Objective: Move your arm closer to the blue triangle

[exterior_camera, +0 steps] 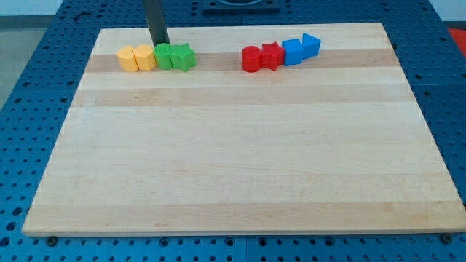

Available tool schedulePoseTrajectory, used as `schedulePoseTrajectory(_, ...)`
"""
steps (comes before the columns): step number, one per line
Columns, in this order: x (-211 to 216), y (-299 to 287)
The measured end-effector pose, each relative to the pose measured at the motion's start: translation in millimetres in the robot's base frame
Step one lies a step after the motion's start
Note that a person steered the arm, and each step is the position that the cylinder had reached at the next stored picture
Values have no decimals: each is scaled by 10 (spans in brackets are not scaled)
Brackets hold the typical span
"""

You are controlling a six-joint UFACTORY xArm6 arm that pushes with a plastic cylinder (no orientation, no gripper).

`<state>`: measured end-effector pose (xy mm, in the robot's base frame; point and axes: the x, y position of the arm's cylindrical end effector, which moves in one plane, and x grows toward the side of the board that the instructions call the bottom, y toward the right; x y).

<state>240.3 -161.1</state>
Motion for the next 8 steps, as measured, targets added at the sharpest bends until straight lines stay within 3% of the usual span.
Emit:
schedulePoseTrajectory(2,-262,217)
schedulePoseTrajectory(5,-262,1961)
schedulePoseTrajectory(8,-174,3349)
